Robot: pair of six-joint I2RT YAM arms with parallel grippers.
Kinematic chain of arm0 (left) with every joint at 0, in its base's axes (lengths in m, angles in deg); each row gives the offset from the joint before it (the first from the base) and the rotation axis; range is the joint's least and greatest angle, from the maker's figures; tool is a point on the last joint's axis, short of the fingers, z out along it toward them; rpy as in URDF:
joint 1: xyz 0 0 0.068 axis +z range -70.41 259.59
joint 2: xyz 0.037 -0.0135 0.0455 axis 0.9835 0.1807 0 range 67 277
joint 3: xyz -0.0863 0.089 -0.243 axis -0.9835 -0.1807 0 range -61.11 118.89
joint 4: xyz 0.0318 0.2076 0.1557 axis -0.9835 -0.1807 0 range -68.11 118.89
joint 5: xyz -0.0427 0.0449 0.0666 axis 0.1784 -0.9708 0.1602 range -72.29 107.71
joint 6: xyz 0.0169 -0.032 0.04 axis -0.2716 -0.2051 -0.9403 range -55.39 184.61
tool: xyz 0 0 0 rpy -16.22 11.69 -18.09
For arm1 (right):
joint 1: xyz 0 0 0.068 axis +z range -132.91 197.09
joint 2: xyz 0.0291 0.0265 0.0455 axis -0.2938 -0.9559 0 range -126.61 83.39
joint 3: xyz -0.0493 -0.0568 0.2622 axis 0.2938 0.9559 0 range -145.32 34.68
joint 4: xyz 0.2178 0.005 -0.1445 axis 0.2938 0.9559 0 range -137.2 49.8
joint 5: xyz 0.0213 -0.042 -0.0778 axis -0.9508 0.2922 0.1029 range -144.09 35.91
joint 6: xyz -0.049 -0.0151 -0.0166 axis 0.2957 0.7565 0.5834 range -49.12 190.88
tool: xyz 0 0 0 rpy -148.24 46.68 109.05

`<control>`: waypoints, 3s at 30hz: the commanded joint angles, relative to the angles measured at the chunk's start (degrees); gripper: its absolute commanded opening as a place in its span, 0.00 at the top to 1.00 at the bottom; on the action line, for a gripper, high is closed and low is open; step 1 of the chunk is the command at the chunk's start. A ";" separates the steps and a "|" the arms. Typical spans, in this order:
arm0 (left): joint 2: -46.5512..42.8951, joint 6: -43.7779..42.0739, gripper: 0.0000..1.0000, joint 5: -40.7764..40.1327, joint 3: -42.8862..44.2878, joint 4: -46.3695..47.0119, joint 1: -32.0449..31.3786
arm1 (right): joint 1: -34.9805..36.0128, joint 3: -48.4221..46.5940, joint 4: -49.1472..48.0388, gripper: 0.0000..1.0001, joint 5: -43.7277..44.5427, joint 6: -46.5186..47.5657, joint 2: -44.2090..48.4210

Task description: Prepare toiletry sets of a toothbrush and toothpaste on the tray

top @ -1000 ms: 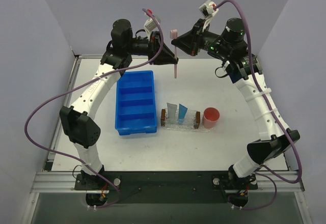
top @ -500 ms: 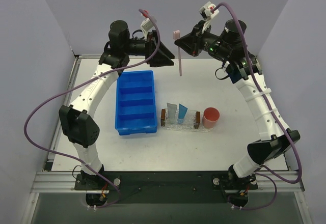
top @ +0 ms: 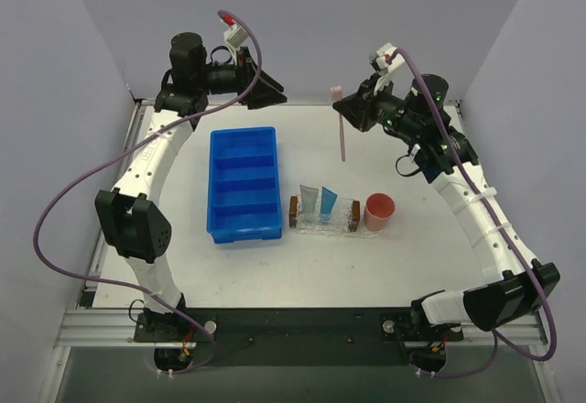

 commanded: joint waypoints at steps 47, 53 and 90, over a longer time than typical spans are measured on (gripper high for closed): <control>-7.54 -17.90 0.37 -23.92 -8.90 -19.20 11.49 | 0.80 57.58 -46.79 1.00 8.49 1.27 25.30; -8.59 -19.39 0.37 -24.18 -10.56 -20.17 11.66 | 2.29 59.78 -49.25 1.00 8.92 1.28 25.39; -8.86 -25.72 0.37 -24.27 -12.59 -24.21 13.68 | 4.40 65.93 -58.48 1.00 7.61 4.62 24.16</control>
